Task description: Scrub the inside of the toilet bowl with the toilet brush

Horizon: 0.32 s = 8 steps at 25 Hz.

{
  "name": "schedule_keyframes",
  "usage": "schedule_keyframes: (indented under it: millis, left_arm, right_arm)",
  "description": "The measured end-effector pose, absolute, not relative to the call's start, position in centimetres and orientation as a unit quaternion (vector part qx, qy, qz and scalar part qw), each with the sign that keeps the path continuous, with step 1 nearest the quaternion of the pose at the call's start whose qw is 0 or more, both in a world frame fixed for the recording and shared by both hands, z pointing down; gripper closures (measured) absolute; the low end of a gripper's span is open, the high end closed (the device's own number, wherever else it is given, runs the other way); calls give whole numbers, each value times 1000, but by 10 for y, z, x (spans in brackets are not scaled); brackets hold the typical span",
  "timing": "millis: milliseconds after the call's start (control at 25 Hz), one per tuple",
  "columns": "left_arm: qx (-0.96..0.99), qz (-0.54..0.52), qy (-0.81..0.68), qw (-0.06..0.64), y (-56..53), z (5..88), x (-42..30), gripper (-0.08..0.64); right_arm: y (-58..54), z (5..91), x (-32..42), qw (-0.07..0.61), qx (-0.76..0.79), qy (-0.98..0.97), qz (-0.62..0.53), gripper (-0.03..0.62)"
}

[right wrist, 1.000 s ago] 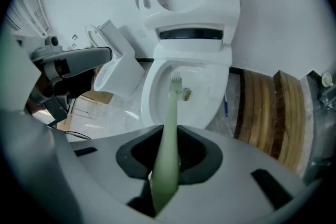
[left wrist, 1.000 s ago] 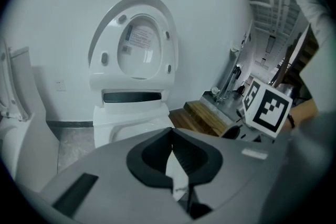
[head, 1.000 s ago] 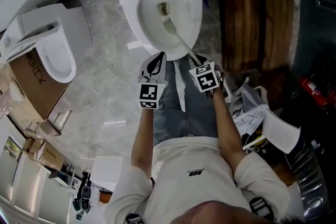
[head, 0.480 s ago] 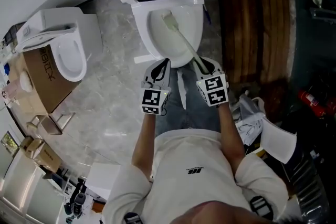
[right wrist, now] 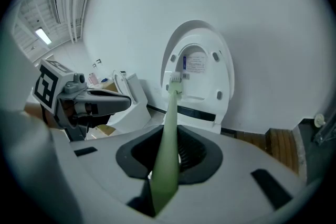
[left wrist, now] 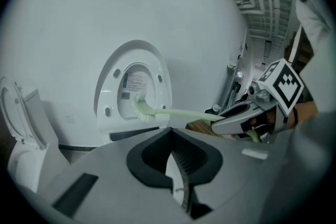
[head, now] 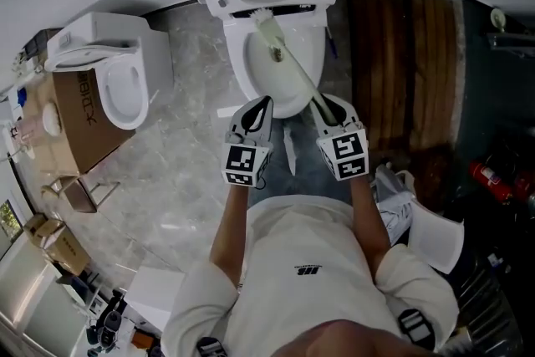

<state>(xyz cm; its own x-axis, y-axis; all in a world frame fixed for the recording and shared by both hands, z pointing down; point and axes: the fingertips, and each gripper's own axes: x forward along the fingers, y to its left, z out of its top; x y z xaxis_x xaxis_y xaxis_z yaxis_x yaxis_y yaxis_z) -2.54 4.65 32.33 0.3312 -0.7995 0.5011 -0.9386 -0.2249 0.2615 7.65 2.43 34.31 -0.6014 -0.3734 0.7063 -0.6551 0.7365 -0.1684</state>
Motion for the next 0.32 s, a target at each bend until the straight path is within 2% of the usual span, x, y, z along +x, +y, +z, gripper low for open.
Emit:
schedule_keyframes:
  millis: [320]
  left_arm:
    - [772, 116, -573, 249, 49, 267, -28, 551]
  right_arm:
    - [28, 286, 77, 303, 299, -886, 183, 531]
